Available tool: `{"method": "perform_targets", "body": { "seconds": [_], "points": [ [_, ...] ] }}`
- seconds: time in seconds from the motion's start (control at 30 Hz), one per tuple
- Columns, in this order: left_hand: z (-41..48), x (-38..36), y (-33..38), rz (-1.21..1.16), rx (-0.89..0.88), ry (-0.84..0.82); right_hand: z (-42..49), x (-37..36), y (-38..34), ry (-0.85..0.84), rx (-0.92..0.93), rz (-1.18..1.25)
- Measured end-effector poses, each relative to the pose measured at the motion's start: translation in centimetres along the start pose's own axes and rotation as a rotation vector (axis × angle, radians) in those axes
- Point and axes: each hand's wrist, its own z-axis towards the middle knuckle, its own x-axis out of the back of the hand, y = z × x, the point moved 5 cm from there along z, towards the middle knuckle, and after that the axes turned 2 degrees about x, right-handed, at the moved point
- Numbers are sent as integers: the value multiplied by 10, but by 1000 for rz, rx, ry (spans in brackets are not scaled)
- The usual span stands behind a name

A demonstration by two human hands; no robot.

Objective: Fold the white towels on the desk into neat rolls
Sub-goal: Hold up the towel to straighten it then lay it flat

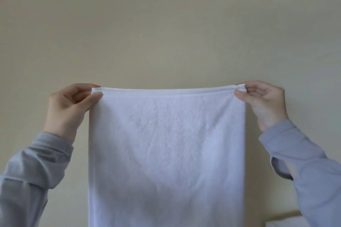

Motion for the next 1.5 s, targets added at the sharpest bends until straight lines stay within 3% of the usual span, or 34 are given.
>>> {"method": "perform_targets", "body": {
  "seconds": [0.33,0.57,0.83,0.97,1.1,1.23,1.5],
  "points": [
    [-9,-38,-20,-83,21,-97,-14,50,-1,87,113,-232],
    [-48,-110,15,-92,-9,-51,15,111,6,161,100,-150],
    [-94,-205,49,-109,7,-24,84,188,-10,142,137,-189],
    [-129,-243,65,-100,42,-20,119,204,-23,54,144,-215],
    [-191,-250,61,-38,141,3,123,185,6,-87,78,-219],
    [-267,-227,30,45,338,38,79,137,86,-267,-56,-248],
    [-433,-89,-93,286,886,224,-139,23,272,-604,-432,-240]
  ]
}}
